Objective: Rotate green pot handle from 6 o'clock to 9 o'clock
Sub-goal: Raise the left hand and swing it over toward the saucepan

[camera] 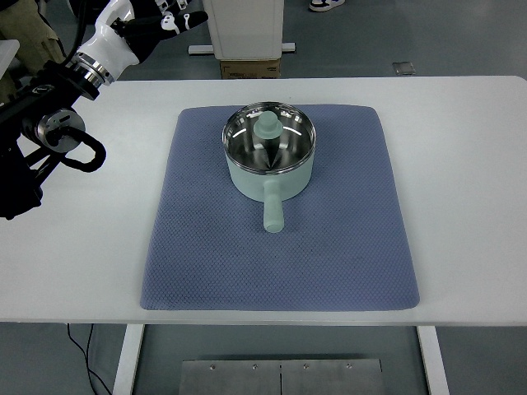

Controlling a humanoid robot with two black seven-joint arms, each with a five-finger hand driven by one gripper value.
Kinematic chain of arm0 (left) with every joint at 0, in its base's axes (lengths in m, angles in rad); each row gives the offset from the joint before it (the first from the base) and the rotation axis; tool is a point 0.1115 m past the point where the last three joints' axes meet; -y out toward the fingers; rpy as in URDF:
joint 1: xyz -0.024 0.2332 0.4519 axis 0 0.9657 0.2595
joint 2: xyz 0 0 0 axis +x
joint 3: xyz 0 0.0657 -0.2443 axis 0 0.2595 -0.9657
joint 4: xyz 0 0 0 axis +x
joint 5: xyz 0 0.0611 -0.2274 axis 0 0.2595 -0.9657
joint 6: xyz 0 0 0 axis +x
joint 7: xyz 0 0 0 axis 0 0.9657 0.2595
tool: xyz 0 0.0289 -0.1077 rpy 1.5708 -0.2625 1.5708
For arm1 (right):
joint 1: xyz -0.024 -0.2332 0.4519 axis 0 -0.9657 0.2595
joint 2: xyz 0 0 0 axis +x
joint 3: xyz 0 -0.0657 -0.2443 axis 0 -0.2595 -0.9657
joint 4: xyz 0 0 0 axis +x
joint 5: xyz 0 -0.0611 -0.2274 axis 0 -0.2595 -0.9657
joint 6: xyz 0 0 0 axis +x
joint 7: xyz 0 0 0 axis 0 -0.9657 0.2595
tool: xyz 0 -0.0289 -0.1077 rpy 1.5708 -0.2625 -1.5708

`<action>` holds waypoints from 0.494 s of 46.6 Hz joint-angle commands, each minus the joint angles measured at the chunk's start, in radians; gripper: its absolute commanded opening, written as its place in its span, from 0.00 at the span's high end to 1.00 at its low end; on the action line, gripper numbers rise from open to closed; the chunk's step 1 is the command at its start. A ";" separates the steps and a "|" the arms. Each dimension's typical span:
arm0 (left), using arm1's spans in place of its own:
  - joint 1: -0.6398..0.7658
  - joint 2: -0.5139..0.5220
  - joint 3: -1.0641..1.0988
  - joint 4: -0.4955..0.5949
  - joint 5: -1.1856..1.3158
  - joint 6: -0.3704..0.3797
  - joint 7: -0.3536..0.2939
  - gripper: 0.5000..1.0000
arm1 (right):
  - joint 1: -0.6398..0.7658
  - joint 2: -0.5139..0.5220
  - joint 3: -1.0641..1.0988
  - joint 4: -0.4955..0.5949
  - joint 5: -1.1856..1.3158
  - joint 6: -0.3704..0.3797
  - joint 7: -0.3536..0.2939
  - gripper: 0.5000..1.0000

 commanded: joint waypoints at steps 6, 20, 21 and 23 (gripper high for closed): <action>-0.001 -0.002 -0.001 -0.038 0.047 -0.003 0.000 0.00 | 0.000 0.000 -0.001 0.000 0.000 0.000 0.000 0.00; -0.002 -0.014 -0.003 -0.081 0.133 -0.002 0.002 0.00 | 0.000 0.000 -0.001 0.000 0.000 0.000 0.000 0.00; -0.002 -0.016 -0.003 -0.086 0.141 -0.002 0.002 0.00 | 0.000 0.000 0.000 0.000 0.000 0.000 0.000 0.00; -0.002 -0.017 -0.003 -0.094 0.155 0.000 0.002 0.00 | 0.000 0.000 -0.001 0.000 0.000 0.000 0.000 0.00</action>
